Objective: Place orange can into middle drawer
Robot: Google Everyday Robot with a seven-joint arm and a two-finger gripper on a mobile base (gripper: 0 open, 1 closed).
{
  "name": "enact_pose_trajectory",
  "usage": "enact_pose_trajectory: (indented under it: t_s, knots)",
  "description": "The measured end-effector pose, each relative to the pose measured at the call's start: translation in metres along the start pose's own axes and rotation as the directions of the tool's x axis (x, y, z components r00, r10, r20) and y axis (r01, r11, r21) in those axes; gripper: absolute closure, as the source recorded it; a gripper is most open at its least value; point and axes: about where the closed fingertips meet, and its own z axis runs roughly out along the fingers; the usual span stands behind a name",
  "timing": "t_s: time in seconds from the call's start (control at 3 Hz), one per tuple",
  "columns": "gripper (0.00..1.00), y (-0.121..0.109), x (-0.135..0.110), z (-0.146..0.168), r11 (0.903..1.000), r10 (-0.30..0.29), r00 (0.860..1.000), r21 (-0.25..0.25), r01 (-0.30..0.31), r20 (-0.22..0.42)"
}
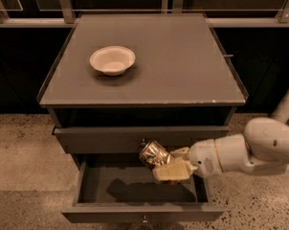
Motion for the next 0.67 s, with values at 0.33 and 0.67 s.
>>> enact_pose_trajectory:
  t_s: [0.33,0.67]
  knots:
    - [1.00,-0.034,0.054,0.000,0.9932,0.062,0.997,0.095,-0.067,0.055]
    - [1.00,-0.071,0.086,-0.001,0.9796,0.130,0.990,0.146,-0.137,0.060]
